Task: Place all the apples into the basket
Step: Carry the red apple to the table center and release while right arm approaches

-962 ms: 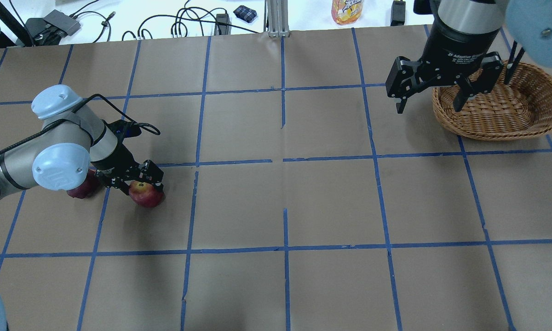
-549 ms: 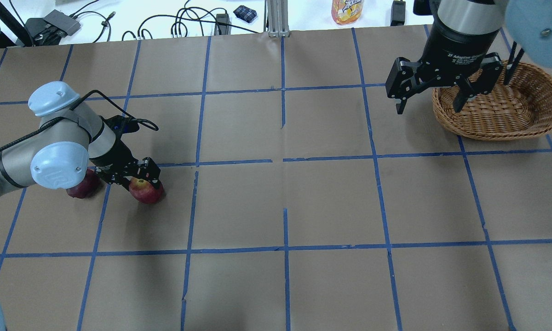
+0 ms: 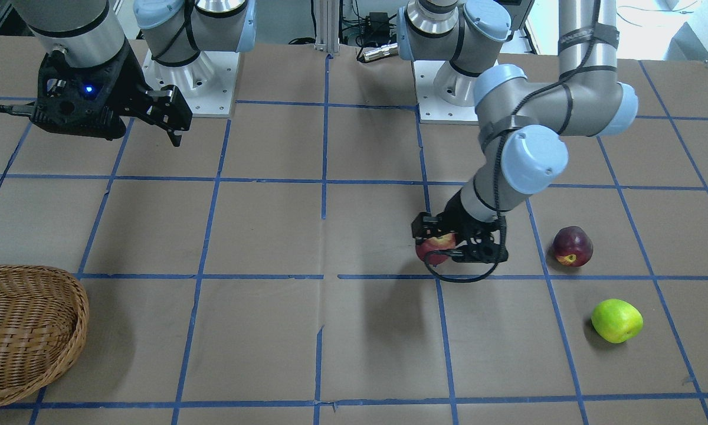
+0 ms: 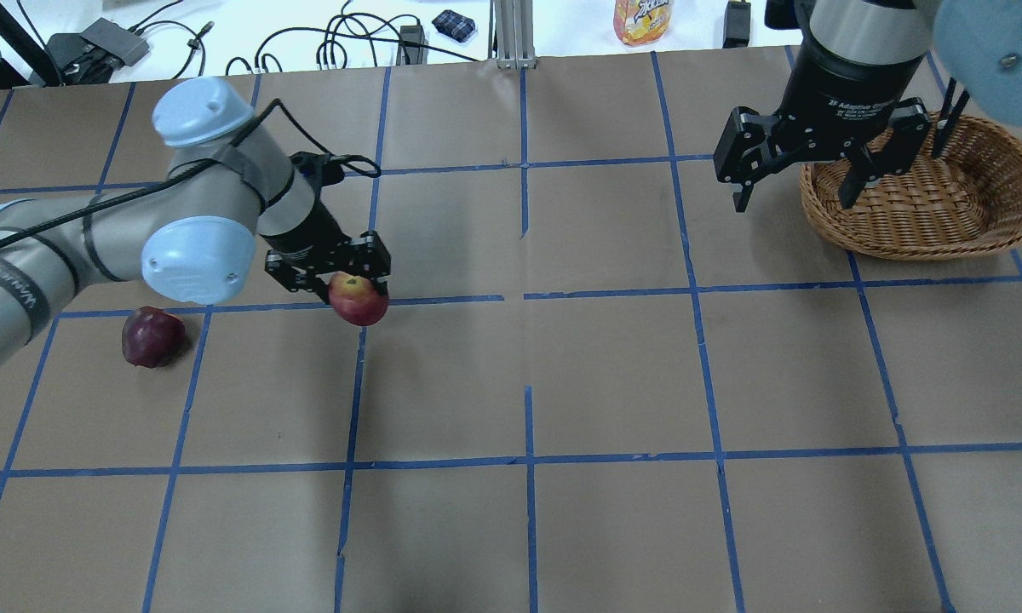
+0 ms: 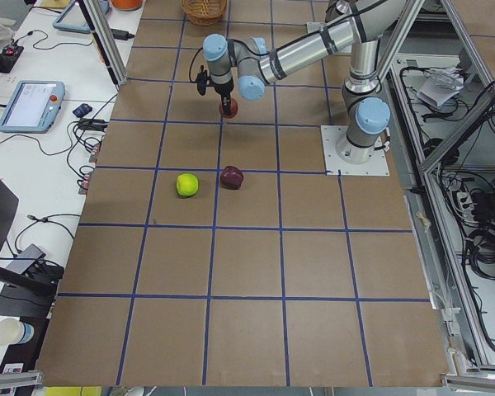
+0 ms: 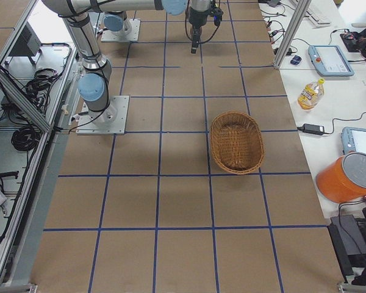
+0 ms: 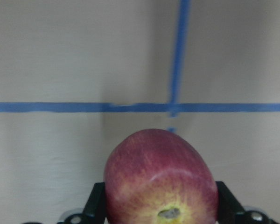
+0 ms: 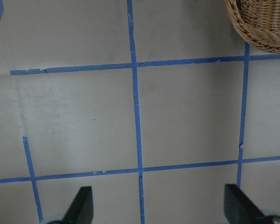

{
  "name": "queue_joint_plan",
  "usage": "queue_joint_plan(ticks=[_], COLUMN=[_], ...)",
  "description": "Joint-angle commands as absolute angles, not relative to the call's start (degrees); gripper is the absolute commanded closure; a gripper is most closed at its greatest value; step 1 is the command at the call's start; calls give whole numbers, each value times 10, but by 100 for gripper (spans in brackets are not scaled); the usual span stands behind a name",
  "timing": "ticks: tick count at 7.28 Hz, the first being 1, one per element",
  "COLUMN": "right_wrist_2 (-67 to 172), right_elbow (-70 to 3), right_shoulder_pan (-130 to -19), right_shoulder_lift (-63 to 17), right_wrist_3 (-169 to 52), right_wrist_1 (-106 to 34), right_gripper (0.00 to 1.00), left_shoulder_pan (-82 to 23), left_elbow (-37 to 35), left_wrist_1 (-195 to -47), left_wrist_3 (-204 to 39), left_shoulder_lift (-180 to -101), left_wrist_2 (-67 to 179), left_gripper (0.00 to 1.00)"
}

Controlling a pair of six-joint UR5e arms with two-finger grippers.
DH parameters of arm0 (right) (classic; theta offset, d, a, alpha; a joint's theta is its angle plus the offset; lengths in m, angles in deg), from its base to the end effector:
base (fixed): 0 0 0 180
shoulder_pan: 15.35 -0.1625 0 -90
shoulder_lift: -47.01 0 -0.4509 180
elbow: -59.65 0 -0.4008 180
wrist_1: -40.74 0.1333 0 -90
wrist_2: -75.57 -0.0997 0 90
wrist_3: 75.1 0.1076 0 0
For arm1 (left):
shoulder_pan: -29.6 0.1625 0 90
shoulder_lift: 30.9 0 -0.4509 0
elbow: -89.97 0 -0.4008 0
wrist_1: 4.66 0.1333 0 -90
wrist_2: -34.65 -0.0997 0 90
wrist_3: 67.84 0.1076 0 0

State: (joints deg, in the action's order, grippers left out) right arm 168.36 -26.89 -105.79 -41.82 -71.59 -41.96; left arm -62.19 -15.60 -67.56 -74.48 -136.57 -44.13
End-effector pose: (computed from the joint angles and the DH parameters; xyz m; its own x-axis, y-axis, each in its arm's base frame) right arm 0.1319 -0.4986 0.5136 -0.9973 0.0491 0.0537 0.0535 0.9950 0.0842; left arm -0.1715 -0.5512 0.2763 -0.9779 -0.0988 0.1844 -0.0825 0.9921 0.0941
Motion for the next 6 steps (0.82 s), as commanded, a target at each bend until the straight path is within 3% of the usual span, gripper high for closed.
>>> queue_joint_plan(ticks=[1,4,5,6], right_wrist_2=[1684,1684,1683,1678], right_elbow=[-269,-271,-281,-295], right_shoulder_pan=[-1058,-1058,-1057,-1060], right_shoulder_lift=[-418,-418,-419,-412], right_wrist_3=[-716,-715,-716,-718], right_wrist_1=[-420,-417,-417,-423], right_gripper=[0,0,0,0], left_shoulder_pan=[-712,-763,-769,-776], left_elbow=[-116,-112,-112,-116], left_wrist_1=[-591,-527,-519,-495], left_wrist_3=[-940,-975,-980,-973], left_shoulder_lift=[-1418,-1467,-1478,-1475], left_wrist_2=[-358,-369,-369,-399], left_gripper=[67,63,44,1])
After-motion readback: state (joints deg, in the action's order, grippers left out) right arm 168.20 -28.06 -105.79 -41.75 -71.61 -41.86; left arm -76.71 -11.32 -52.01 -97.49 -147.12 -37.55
